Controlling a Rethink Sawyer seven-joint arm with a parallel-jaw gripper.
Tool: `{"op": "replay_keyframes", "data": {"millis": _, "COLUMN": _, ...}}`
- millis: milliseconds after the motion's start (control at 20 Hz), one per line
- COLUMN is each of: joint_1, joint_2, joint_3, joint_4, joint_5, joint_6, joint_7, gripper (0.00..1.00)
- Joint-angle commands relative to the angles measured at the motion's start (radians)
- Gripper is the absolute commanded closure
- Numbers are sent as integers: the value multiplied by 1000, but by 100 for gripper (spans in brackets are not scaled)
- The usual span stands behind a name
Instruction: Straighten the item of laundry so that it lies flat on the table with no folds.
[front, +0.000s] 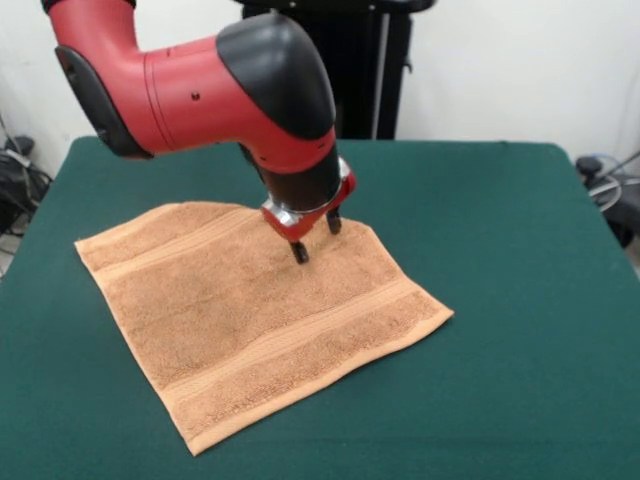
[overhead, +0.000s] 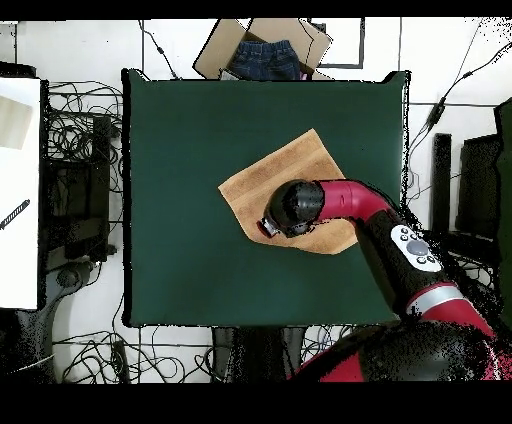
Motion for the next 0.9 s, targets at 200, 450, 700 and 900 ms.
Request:
{"op": "replay_keyframes", "data": {"millis": 200, "joint_1": 15, "joint_2": -53, "joint_3": 30, "joint_4": -14, "joint_5": -7, "joint_6": 27, "joint_7": -96, "gripper": 0}}
{"op": "replay_keyframes", "data": {"millis": 450, "joint_1": 15, "joint_2": -191, "joint_3": 6, "joint_4": 107, "joint_5": 39, "joint_6": 27, "joint_7": 29, "gripper": 0}}
{"op": "replay_keyframes", "data": {"millis": 700, "joint_1": 19, "joint_2": -282, "joint_3": -4, "joint_4": 156, "joint_5": 87, "joint_6": 79, "joint_7": 46, "gripper": 0}}
{"op": "replay_keyframes", "data": {"millis": 900, "joint_1": 23, "joint_2": -296, "joint_3": -15, "joint_4": 157, "joint_5": 104, "joint_6": 96, "joint_7": 37, "gripper": 0}}
